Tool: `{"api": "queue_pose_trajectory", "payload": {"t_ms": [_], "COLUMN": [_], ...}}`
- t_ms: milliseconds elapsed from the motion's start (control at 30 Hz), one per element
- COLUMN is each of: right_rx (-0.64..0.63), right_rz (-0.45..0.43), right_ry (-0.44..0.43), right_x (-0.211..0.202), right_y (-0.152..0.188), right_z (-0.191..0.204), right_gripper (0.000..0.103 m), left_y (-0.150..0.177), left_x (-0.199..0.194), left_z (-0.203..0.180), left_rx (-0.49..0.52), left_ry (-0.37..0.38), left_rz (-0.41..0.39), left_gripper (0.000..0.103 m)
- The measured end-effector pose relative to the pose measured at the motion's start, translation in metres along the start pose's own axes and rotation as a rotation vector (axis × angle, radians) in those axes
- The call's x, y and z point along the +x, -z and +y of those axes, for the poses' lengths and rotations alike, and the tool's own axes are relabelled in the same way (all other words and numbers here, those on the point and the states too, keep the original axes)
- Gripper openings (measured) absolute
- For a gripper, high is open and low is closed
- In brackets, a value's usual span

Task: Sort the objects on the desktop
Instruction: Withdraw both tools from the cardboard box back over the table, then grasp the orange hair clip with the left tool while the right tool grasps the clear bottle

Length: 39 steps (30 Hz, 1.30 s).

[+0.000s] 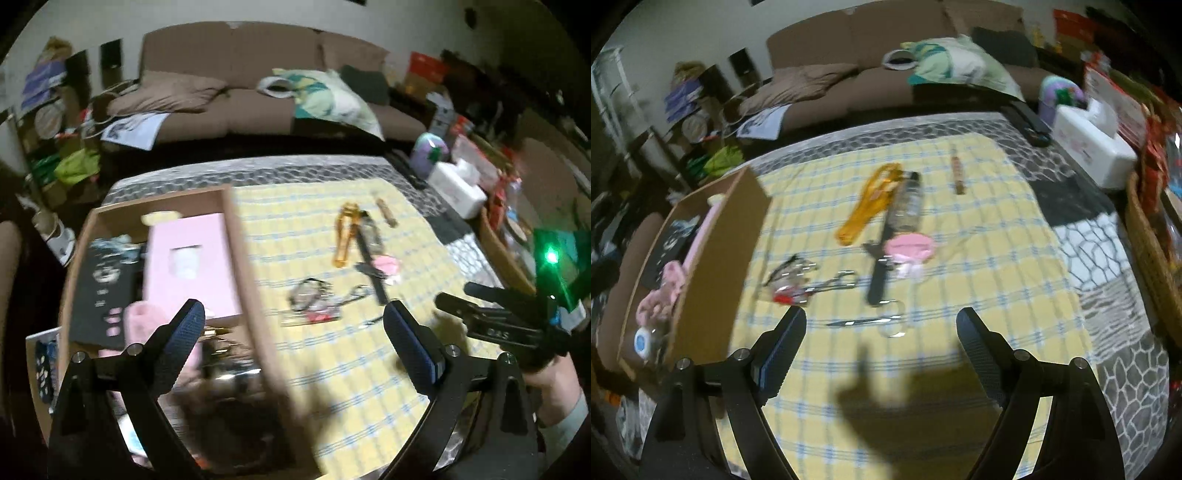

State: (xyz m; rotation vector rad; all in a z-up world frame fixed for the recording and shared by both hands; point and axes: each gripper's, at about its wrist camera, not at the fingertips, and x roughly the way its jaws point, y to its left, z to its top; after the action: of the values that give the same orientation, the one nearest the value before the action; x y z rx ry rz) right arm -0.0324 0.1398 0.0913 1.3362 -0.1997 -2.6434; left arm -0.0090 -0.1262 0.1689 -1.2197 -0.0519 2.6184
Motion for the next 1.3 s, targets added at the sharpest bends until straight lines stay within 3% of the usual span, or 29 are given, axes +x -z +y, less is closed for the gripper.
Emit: {"api": "queue_pose_trajectory", "payload": {"t_ms": [233, 467, 700, 867, 1000, 1200, 1300], "right_rx": [0.081, 0.082, 0.076, 0.152, 0.213, 0.169, 0.159], "right_rz": [0.013, 0.027, -0.002, -0.025, -0.009, 0.063, 0.105], "right_ry": [-0.008, 0.012, 0.004, -0.068, -0.133, -0.123, -0.100], "right_x": [0.020, 0.043, 0.062, 0.079, 0.101, 0.142, 0.161], "right_y": [0.010, 0.009, -0.023, -0.062, -0.091, -0.109, -0.108], "right_z": [-0.040, -0.062, -0.077, -0.087, -0.087, -0.063, -0.055], "right_gripper": [0.086, 0.086, 0.085, 0.082, 0.072, 0.068, 0.068], "left_y": [-0.003, -0.013, -0.047, -0.055, -0.054, -0.052, -0.054], "left_x": [0.055, 0.119, 0.187, 0.238, 0.263, 0.278, 0.279], "left_z": [-0.054, -0.082, -0.086, -0.089, -0.087, -0.080, -0.077], "left_rx": [0.045, 0.078, 0.074, 0.136, 0.154, 0.123, 0.089], "left_ry": [0.020, -0.040, -0.135, -0.198, -0.219, -0.190, -0.149], "left_rz": [0.060, 0.102, 0.123, 0.195, 0.231, 0.233, 0.228], "left_gripper": [0.097, 0.097, 0.095, 0.081, 0.075, 0.067, 0.056]}}
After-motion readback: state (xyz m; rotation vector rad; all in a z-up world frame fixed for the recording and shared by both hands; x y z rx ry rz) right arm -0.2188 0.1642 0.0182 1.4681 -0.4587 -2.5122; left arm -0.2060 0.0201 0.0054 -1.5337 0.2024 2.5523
